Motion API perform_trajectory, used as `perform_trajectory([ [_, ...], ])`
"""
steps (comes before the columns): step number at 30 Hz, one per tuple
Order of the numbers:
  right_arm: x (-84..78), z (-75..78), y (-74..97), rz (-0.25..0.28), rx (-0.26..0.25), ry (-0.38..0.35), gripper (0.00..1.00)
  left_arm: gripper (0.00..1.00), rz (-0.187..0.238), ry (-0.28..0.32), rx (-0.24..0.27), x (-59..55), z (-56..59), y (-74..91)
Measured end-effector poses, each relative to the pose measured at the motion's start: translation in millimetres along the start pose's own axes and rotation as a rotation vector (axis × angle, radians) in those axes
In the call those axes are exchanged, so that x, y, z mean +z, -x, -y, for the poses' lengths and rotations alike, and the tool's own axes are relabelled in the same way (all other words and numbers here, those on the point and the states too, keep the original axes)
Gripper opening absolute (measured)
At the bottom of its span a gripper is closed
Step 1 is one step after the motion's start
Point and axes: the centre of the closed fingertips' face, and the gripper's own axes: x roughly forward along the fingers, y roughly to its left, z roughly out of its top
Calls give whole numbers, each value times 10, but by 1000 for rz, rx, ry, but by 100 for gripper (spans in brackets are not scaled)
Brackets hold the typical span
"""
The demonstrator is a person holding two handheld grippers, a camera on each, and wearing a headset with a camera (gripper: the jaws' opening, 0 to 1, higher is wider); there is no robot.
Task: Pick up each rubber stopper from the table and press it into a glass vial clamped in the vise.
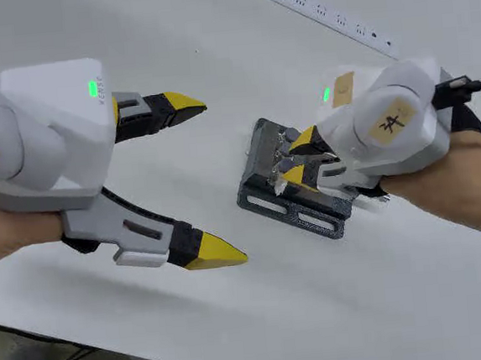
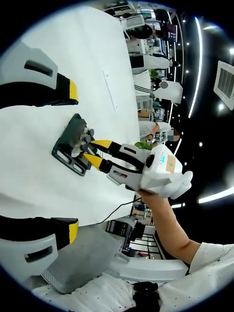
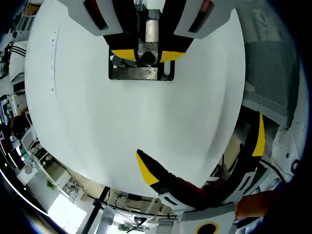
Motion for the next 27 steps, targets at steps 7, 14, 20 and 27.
perform_trajectory([
  [7, 25, 81, 87, 39, 26, -49, 0, 95, -1, 1, -2, -5, 9, -2],
  [14, -9, -8, -1, 25, 73, -53, 0, 95, 0, 5, -4, 5, 6, -8],
  [20, -13, 8, -35, 22, 71, -45, 0, 95, 0, 3, -7, 6, 0, -15],
  [27, -56, -11, -112, 3, 86, -37, 0, 94, 2, 7, -4, 5, -4, -10],
])
